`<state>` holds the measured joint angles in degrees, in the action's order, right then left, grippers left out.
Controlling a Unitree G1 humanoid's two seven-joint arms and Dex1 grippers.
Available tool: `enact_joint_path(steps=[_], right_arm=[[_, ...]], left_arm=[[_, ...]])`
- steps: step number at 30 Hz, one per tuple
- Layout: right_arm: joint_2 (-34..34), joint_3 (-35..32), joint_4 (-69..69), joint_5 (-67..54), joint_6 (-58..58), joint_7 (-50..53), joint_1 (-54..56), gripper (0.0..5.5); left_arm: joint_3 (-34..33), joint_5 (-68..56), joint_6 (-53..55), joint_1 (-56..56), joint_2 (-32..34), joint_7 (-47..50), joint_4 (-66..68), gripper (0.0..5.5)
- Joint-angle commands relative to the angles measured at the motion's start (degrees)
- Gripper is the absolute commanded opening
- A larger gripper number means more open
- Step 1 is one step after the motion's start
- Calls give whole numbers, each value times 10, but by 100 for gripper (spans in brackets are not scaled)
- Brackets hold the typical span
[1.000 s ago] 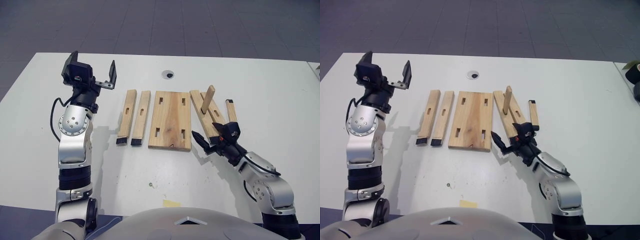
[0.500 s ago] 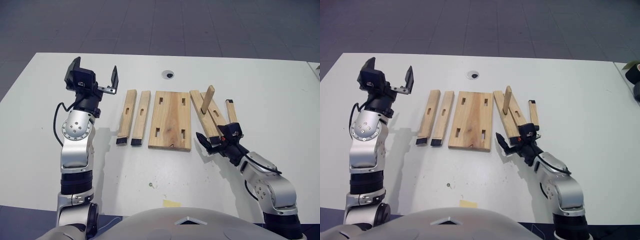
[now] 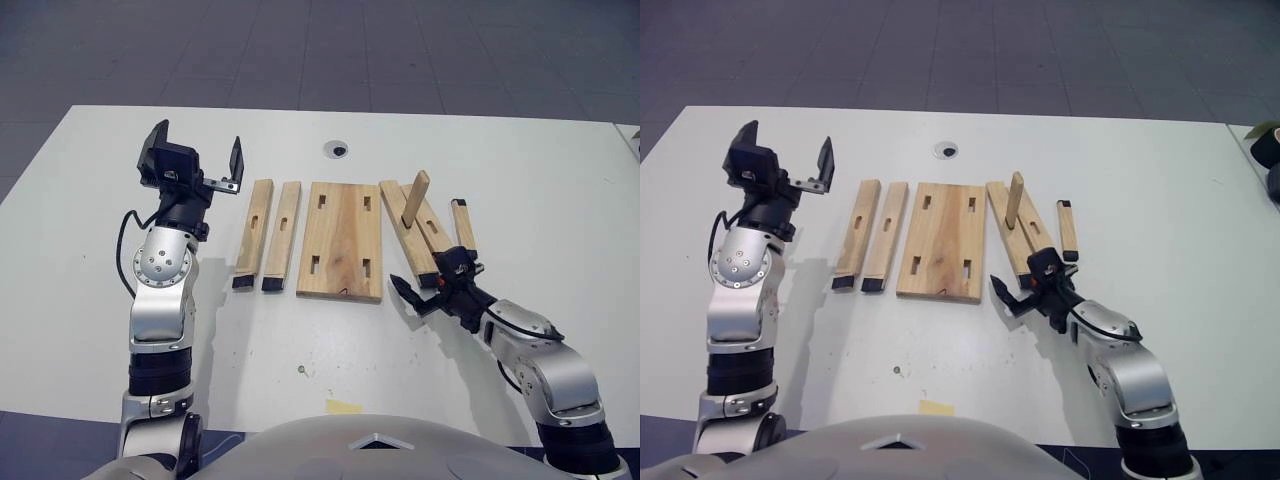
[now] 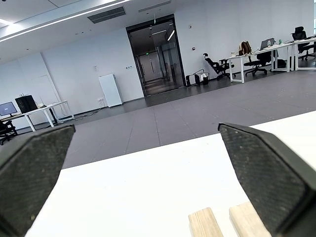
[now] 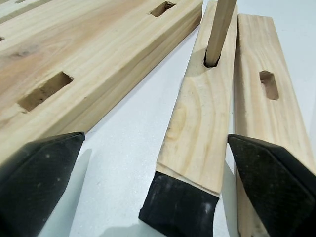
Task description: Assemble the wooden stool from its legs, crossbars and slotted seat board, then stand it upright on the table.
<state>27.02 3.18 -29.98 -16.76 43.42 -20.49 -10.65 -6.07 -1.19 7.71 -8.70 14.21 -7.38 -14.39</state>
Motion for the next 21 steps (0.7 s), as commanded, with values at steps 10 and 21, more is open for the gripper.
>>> enact_joint_path(steps=[10, 21], right_arm=[[-39, -44, -30, -33, 150, 48, 40, 537], [-27, -11, -38, -1, 144, 61, 43, 480]], left_arm=[[12, 7, 7, 10, -5, 8, -11, 540], [19, 6, 5, 10, -4, 7, -6, 540]])
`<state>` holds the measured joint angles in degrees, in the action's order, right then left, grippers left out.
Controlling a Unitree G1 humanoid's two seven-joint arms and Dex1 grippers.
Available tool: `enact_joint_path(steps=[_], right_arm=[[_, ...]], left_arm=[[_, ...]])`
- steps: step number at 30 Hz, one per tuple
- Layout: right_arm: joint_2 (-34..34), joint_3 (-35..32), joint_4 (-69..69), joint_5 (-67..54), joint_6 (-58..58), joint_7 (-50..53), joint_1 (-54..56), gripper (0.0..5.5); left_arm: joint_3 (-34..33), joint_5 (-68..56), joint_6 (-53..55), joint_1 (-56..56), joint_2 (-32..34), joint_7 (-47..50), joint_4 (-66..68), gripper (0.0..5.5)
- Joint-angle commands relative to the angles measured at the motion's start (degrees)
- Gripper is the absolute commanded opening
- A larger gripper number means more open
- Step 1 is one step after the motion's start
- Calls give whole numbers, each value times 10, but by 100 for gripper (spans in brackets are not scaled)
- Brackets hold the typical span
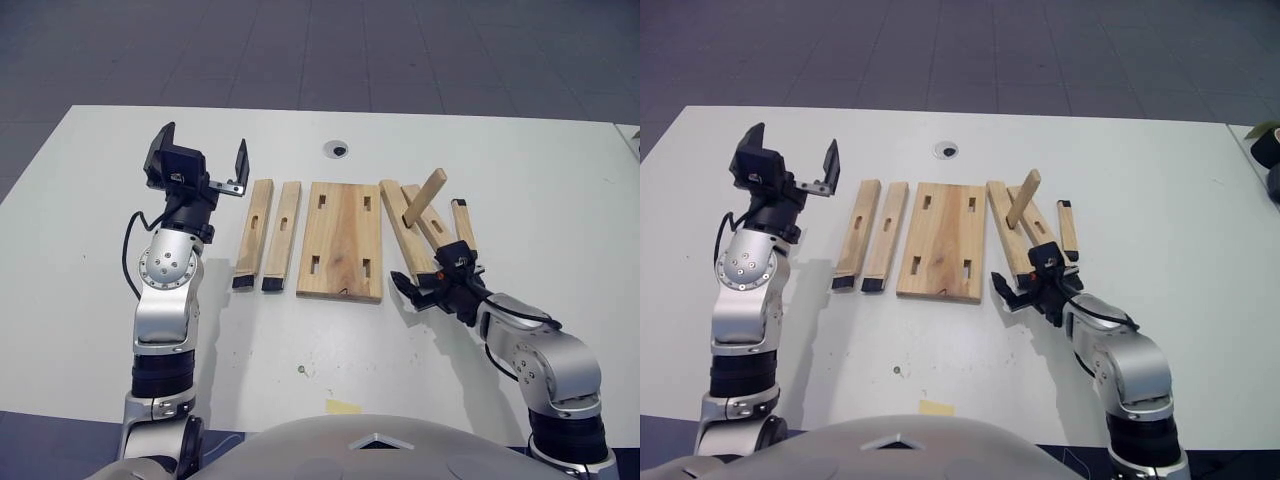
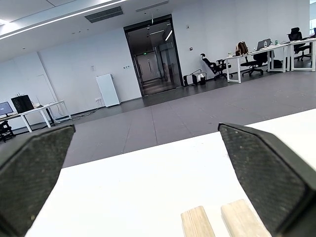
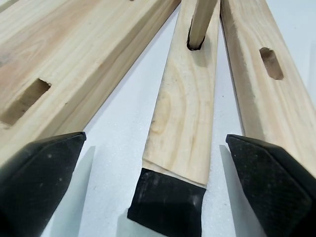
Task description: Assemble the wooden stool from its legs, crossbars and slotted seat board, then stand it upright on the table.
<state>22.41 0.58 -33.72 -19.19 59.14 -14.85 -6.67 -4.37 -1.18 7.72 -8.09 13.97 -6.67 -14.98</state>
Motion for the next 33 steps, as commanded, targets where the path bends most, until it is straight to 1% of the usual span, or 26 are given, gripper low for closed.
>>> enact_joint_path(steps=[1, 5, 10, 15, 16, 19, 23, 26, 30, 33], right_arm=[[18, 15, 0, 26, -16, 6, 5, 463], [11, 15, 7, 34, -18, 9, 11, 396], [9, 18, 10, 40, -20, 8, 14, 325], [26, 23, 30, 55, -27, 0, 5, 235], [29, 22, 34, 58, -30, -2, 3, 225], [36, 25, 40, 62, -45, -11, 10, 206], [33, 21, 56, 70, -92, -18, 18, 206], [1, -8, 85, 71, -169, -3, 53, 205], [-43, -44, 121, 69, -277, 21, 108, 205], [-64, -53, 136, 73, -344, 33, 131, 205]], left_arm=[[3, 6, 5, 4, -2, 0, 0, 540], [8, 9, 7, 5, -2, 0, -2, 540], [15, 13, 7, 5, -5, 1, -5, 540], [26, 25, 15, 10, -7, 4, -25, 540], [28, 27, 17, 11, -9, 6, -30, 540], [28, 30, 20, 17, -12, 11, -38, 540], [28, 32, 23, 16, -15, 11, -39, 540], [12, 11, 30, -8, -23, 12, -36, 540], [-22, -50, 59, -64, -32, 6, -33, 540], [-41, -83, 80, -101, -21, -5, -28, 540]])
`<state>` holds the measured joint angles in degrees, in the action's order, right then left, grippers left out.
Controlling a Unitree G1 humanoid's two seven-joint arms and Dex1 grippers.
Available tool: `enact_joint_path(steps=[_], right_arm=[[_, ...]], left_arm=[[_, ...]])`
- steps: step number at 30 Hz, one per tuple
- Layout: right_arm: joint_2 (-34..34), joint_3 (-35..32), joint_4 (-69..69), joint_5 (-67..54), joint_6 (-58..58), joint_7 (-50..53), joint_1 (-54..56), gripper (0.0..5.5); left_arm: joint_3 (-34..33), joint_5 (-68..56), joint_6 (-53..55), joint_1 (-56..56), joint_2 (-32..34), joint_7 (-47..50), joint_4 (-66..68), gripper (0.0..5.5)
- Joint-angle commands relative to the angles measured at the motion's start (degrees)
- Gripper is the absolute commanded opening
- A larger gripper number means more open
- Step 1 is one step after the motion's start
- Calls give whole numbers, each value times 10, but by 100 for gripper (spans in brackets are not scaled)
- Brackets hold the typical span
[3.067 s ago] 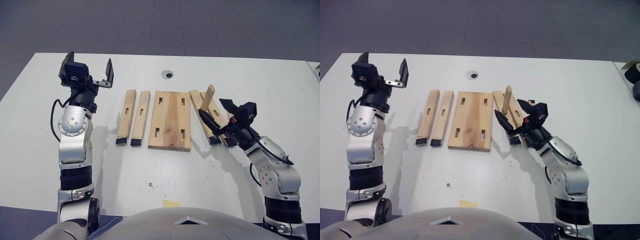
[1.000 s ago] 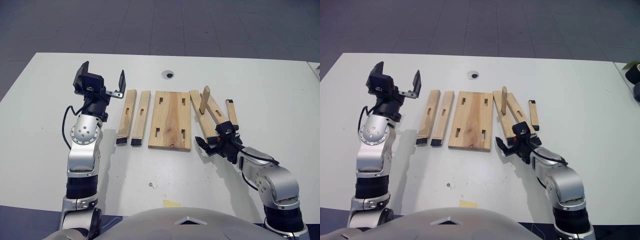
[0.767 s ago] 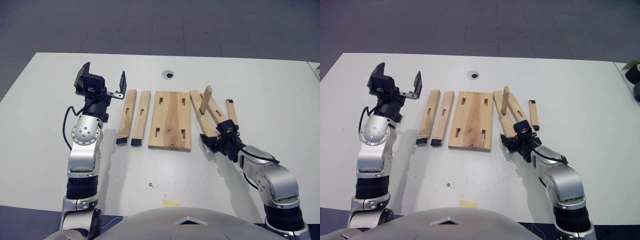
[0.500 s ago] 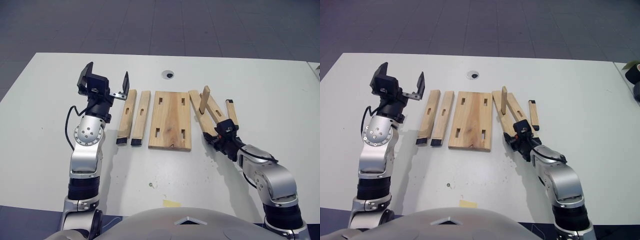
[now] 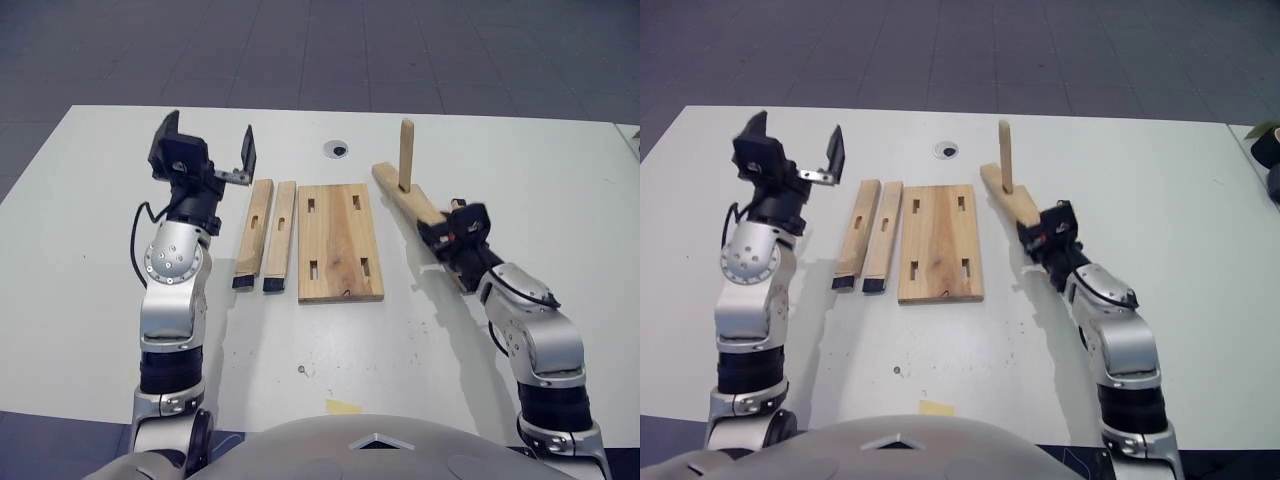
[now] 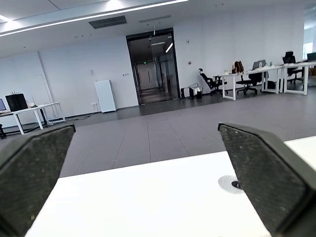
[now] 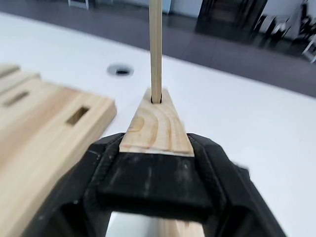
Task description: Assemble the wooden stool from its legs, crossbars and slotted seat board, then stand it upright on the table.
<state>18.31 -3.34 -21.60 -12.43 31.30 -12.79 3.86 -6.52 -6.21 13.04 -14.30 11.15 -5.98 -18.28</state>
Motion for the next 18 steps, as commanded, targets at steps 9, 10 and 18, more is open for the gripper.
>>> enact_joint_path(steps=[9, 10, 18], right_arm=[[-37, 8, 10, 12, -71, 8, -41, 205], [-37, 10, 4, 12, -73, 5, -49, 205], [-62, -3, -22, -11, -151, -6, 13, 205]], left_arm=[[-23, -56, 45, -72, 27, -38, 28, 540], [-24, -56, 46, -70, 27, -39, 27, 540], [-27, -120, 95, -94, -2, -45, 32, 540]])
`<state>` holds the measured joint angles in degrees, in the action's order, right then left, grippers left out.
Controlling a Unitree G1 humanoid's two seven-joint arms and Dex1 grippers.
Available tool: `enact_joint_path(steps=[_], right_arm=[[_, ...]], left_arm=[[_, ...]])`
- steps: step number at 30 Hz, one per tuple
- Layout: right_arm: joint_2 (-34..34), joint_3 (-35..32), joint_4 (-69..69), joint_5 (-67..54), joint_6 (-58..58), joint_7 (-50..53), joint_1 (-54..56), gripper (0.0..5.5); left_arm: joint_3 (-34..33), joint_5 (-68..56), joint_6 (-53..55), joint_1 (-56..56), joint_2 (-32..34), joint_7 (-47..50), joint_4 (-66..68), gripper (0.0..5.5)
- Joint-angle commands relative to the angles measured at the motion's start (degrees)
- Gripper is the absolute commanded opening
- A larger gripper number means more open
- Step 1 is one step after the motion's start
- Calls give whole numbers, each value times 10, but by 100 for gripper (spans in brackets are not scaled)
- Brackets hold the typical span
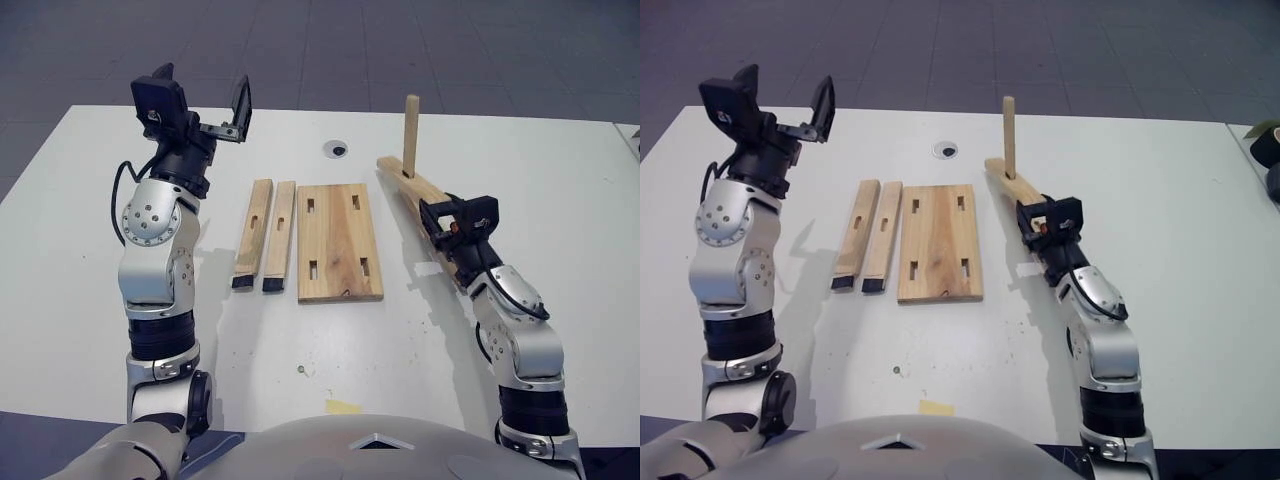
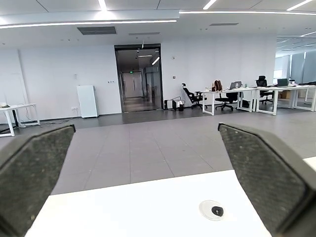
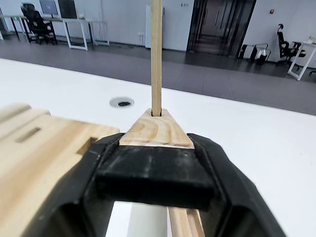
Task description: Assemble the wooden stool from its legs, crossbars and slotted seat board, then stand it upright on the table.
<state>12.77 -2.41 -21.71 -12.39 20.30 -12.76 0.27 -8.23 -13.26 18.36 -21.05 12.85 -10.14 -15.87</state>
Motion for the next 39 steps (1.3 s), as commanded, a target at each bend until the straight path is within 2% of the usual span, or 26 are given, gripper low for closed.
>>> enact_joint_path(steps=[1, 4, 6, 8, 14, 17, 24, 32, 39], right_arm=[[-6, -12, -24, -14, -53, -11, 60, 205], [-7, 0, -39, -23, -78, -32, 80, 205], [-11, 10, -47, -40, -88, -50, 87, 205], [-10, 25, -52, -49, -101, -73, 95, 205], [2, 61, -55, -35, -136, -125, 115, 205], [3, 74, -56, -27, -150, -138, 116, 205], [1, 95, -61, -28, -154, -146, 107, 205], [4, 106, -70, -38, -148, -157, 89, 205], [5, 112, -75, -41, -142, -159, 82, 205]], left_arm=[[-26, -89, 69, -41, -32, -2, 15, 540], [-88, -232, 159, -94, -68, 19, 52, 540], [-163, -414, 237, -137, -103, 79, 100, 540], [-202, -560, 290, -165, -115, 122, 141, 540], [-199, -745, 392, -177, -71, 180, 208, 540], [-196, -787, 394, -180, -64, 204, 226, 540], [-188, -793, 356, -177, -64, 220, 233, 540], [-199, -789, 323, -198, -23, 187, 249, 405], [-182, -781, 331, -202, -3, 168, 252, 283]])
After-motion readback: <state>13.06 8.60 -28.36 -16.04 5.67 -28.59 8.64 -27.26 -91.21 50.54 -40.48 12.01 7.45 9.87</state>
